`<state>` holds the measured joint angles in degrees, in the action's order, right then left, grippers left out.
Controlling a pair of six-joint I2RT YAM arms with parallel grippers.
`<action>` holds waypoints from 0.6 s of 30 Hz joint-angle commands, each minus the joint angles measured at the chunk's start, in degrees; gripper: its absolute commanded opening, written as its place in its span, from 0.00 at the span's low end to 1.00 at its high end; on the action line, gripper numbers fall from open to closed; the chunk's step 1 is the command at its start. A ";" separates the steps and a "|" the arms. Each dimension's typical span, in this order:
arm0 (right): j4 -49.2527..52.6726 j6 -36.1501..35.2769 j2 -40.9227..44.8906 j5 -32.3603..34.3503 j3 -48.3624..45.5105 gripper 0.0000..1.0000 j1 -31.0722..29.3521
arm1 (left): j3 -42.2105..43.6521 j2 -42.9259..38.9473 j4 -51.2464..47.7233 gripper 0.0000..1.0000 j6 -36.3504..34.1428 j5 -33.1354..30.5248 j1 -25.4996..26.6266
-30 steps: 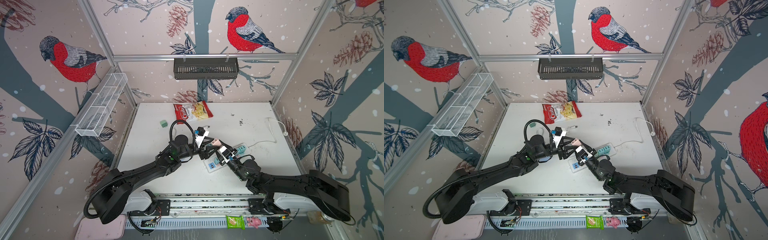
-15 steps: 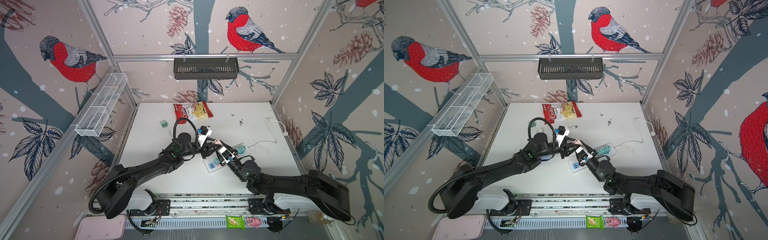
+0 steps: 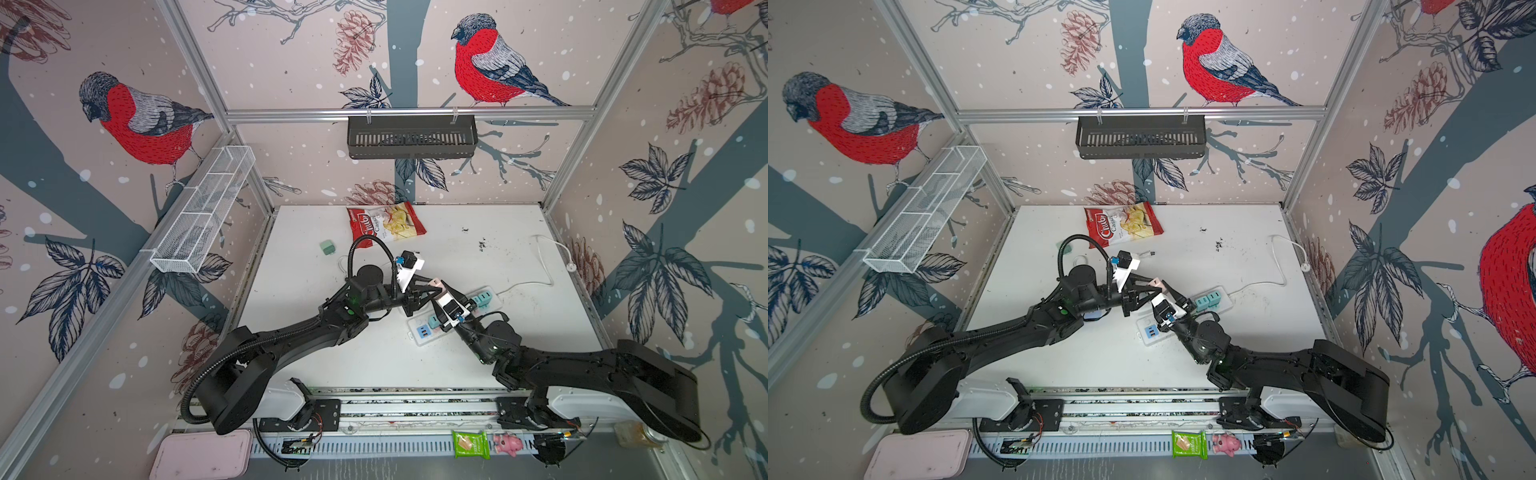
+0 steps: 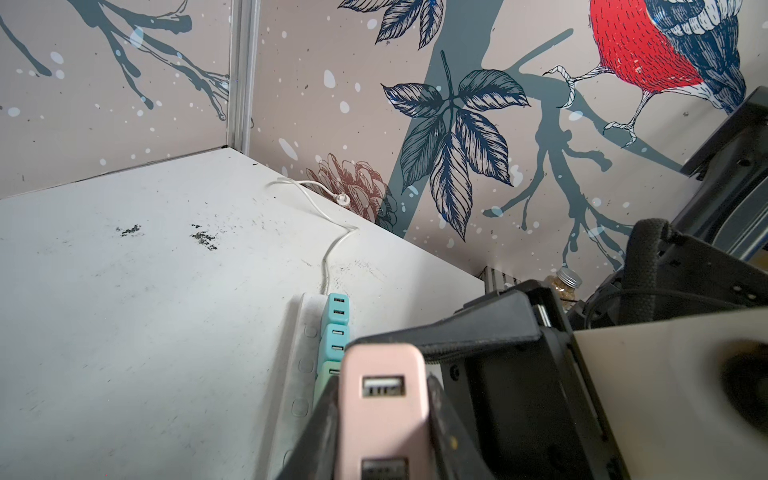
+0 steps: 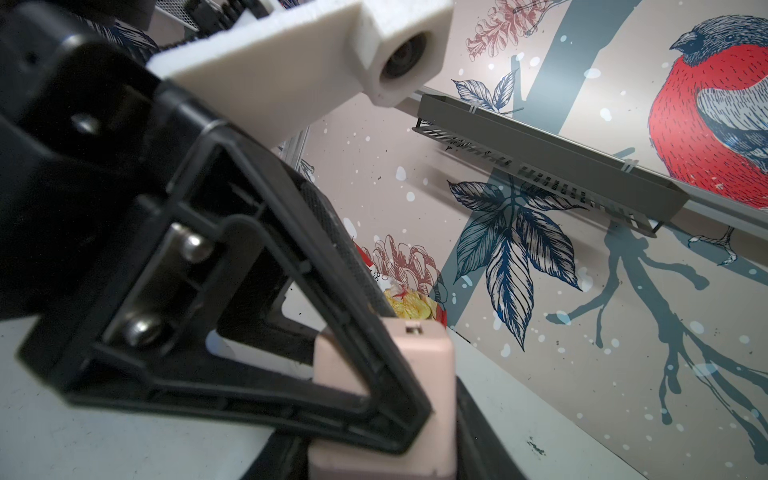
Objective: Insert the plug
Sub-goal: 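Close the left gripper on the pink adapter held by the right gripper, then open the right gripper and withdraw it while the left gripper holds the adapter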
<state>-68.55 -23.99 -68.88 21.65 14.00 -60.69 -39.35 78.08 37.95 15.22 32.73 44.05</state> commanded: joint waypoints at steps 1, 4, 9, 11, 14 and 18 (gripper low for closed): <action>-7.99 1.92 -0.21 0.78 -0.26 0.38 -0.01 | 0.07 -0.03 -0.02 0.09 -1.64 6.36 0.17; -9.42 1.93 -0.64 1.34 -0.55 0.51 -0.03 | 0.13 -0.40 -0.64 0.05 -1.50 5.03 -0.01; -10.69 1.84 -0.65 1.72 -1.16 0.68 -0.12 | 1.10 -3.05 -3.57 0.00 -0.32 -6.66 -2.03; -11.41 1.84 -0.31 1.75 -1.67 0.79 -0.21 | 2.07 -4.04 -3.77 0.00 1.41 -9.78 -4.15; -11.86 1.76 0.10 1.83 -2.01 0.90 -0.22 | 4.44 -5.72 -2.61 0.00 4.19 -13.62 -7.59; -12.14 1.88 0.61 2.43 -2.18 0.92 -0.22 | 6.12 -8.27 -4.94 0.00 3.48 -24.02 -8.97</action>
<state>-77.54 -22.68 -68.66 22.81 11.92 -60.82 -33.71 71.00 33.10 18.15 17.37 35.68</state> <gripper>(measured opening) 0.922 0.292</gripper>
